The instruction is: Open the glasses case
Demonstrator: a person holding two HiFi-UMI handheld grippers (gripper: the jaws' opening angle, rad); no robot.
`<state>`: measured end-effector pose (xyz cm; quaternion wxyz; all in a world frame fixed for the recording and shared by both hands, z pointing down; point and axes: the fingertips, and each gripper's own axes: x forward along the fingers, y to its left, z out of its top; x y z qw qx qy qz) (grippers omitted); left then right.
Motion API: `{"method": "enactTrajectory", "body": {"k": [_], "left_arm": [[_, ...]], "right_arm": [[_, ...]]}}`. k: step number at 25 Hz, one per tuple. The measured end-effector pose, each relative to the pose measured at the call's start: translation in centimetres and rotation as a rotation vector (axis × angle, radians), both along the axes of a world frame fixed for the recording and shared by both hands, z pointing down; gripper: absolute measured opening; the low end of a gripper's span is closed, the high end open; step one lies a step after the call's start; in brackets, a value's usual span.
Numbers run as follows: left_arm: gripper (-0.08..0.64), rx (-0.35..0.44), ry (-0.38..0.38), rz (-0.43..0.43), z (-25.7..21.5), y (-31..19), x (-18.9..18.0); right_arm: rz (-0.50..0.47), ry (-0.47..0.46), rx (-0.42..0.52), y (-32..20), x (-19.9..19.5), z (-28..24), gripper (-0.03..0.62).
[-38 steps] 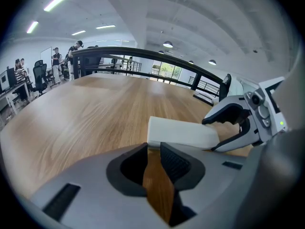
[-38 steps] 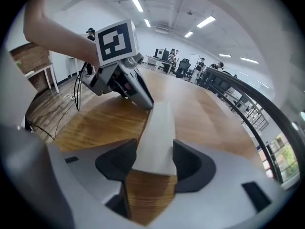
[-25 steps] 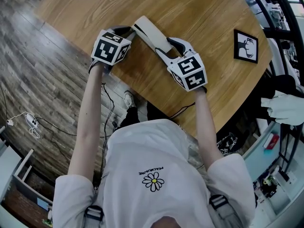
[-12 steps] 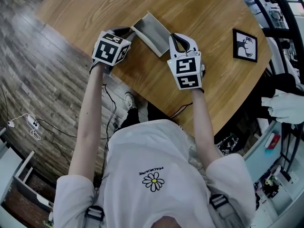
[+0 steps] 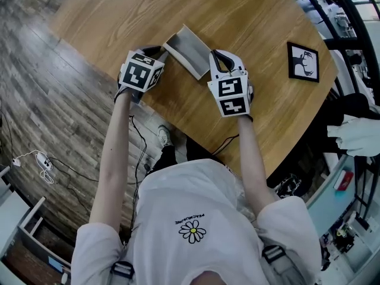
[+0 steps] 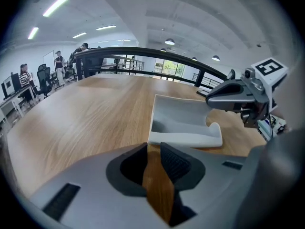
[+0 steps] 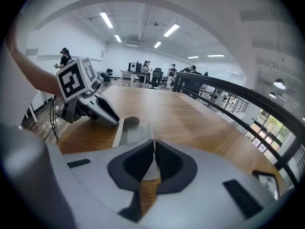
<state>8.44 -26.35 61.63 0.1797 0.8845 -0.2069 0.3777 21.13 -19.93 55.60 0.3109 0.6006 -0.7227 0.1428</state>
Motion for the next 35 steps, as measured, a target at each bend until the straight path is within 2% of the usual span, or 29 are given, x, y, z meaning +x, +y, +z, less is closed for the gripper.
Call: {"method": "enactTrajectory", "body": {"k": [4,8,11,16,19,22,25,27,30,32,35], "left_arm": [[0.110,-0.014,0.054,-0.079,-1.2,-0.4,-0.8],[0.104,0.041,0.130,-0.161,-5.6,-1.2,-1.9],[0.084,0.148,0.207,-0.209,-11.1,-1.4,-3.0],[0.052,0.378,0.354,-0.285,-22.2,0.6,-6.4],[0.031,0.506,0.438,-0.342,-28.5,3.8,-9.5],[0.023,0.629,0.498,-0.405,-33.9,7.4,-13.2],[0.018,0.753,0.511,-0.490,-37.9,10.5,-17.8],[0.017,0.824,0.514,-0.567,-39.7,12.5,-20.9],[0.017,0.930,0.514,-0.682,-41.4,15.3,-24.8],[0.017,1.000,0.467,-0.744,-41.6,16.4,-27.1],[0.017,1.023,0.440,-0.839,-40.9,17.6,-30.1]], "right_arm": [[0.017,-0.030,0.032,0.2,-0.1,-1.1,0.019],[0.039,-0.057,0.133,0.5,0.0,-5.2,0.018],[0.049,-0.082,0.272,1.0,-0.9,-10.9,0.018],[0.045,-0.137,0.575,2.7,-4.7,-22.5,0.014],[-0.003,-0.172,0.722,4.7,-8.3,-28.4,0.009],[-0.079,-0.195,0.811,6.6,-12.7,-32.2,0.009],[-0.187,-0.211,0.875,7.6,-17.7,-34.4,0.008],[-0.238,-0.262,0.899,8.4,-21.0,-35.3,0.008],[-0.266,-0.352,0.887,9.9,-24.9,-34.9,0.008],[-0.292,-0.361,0.863,10.5,-27.0,-33.8,0.008],[-0.349,-0.362,0.820,10.7,-29.7,-32.3,0.008]]}}
